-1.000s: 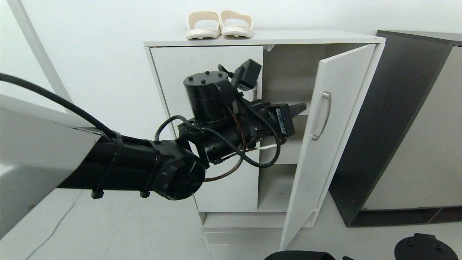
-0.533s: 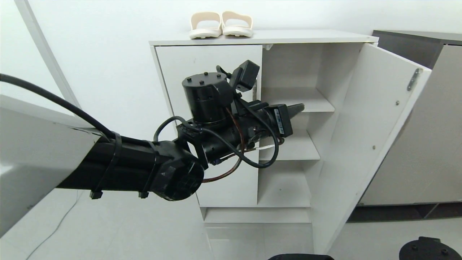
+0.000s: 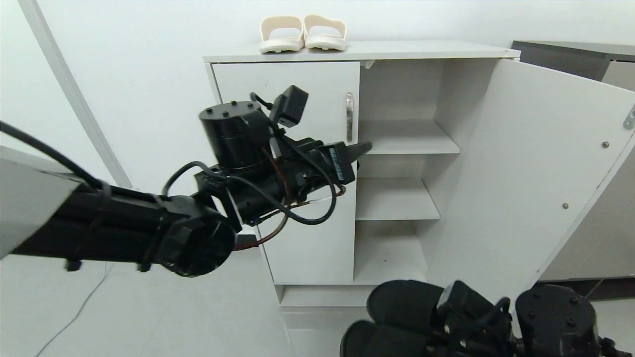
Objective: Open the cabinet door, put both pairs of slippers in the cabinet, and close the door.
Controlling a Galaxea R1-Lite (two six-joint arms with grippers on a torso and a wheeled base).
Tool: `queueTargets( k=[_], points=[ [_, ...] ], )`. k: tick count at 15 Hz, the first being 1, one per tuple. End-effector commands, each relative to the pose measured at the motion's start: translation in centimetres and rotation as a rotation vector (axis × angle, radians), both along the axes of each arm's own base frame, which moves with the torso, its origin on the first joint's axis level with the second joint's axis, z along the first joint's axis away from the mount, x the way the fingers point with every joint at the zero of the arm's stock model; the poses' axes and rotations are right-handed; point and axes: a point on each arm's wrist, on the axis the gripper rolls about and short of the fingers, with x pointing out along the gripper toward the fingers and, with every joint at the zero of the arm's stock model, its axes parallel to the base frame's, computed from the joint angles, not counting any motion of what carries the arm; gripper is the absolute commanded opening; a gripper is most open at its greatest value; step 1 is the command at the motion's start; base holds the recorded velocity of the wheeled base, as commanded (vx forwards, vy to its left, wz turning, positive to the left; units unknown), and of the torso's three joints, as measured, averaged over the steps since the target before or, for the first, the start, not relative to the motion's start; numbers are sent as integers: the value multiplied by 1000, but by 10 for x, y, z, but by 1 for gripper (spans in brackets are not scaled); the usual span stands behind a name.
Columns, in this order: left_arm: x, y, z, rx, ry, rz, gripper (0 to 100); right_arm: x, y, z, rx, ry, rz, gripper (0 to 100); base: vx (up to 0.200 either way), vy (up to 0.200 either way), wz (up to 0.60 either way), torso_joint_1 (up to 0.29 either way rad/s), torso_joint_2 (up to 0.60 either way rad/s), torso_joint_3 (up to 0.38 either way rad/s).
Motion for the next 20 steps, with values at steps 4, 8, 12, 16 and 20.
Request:
queueTargets(
  k=[4, 8, 12, 16, 20],
  points=[
    [-91, 118, 0, 62, 53, 432, 0, 81, 40, -2, 76, -91, -516, 0, 0, 0, 0, 0, 0, 0],
    [-175, 181, -36, 156, 65, 940, 0, 100, 37, 3, 95, -133, -639, 0, 0, 0, 0, 0, 0, 0],
    [-256, 220, -93, 244, 109, 1303, 0, 98, 38, 2, 83, -140, -653, 0, 0, 0, 0, 0, 0, 0],
    [-312, 224, -154, 280, 136, 1327, 0, 93, 42, 0, 77, -134, -635, 0, 0, 0, 0, 0, 0, 0],
    [-316, 216, -159, 256, 8, 1054, 0, 90, 42, -1, 78, -129, -629, 0, 0, 0, 0, 0, 0, 0]
  ],
)
